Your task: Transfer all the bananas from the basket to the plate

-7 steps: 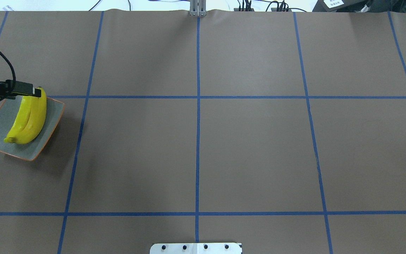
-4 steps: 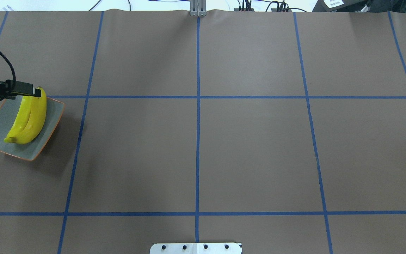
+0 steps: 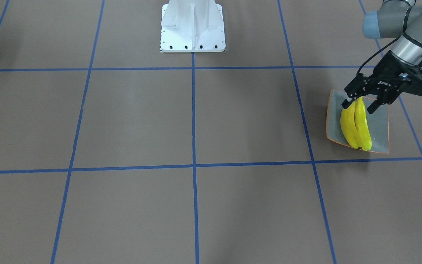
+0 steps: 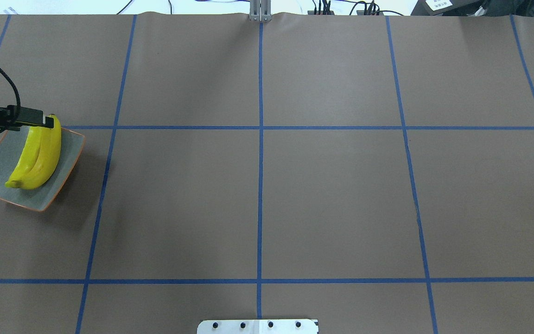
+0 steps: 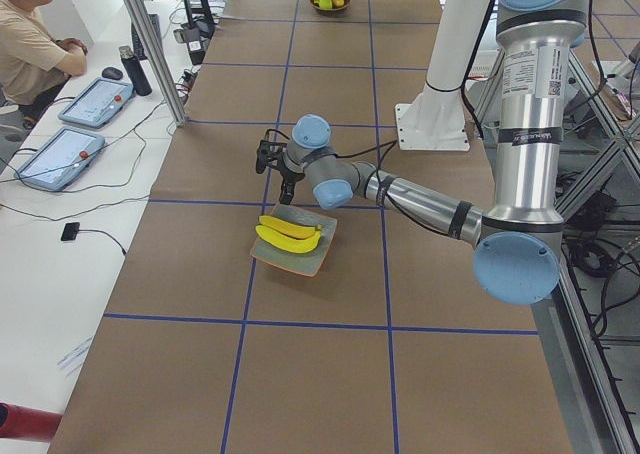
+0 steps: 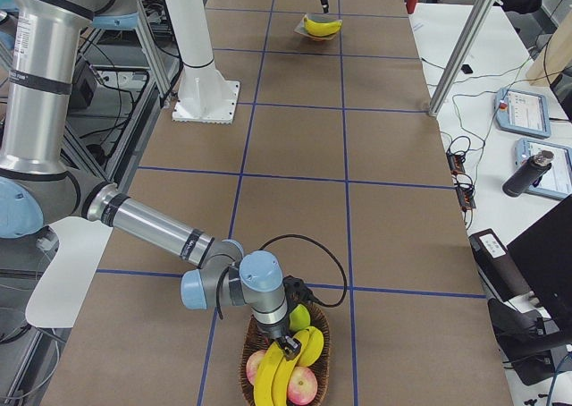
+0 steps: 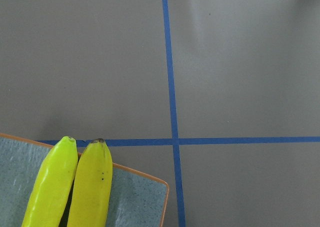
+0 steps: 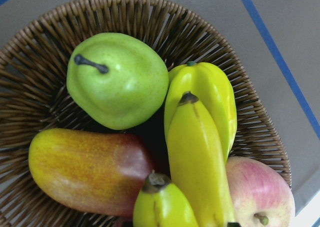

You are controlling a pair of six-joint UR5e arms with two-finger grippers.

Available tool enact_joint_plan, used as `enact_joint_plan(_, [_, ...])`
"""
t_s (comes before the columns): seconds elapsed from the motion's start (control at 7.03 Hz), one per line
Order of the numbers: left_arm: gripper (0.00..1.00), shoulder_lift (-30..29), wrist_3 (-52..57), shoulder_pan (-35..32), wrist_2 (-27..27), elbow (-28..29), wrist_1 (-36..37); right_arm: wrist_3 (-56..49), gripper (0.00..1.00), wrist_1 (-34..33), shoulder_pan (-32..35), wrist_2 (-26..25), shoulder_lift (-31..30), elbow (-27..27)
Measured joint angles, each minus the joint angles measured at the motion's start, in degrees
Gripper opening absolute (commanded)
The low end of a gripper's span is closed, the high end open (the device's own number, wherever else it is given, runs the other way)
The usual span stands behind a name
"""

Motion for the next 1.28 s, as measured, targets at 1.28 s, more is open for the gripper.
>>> enact_joint_plan(1.28, [0.99,-0.25,-0.02,0.03,-0.06,0.16,0.0,-6.12,0.0,-0.69,3.1,-1.67,0.83,2.93])
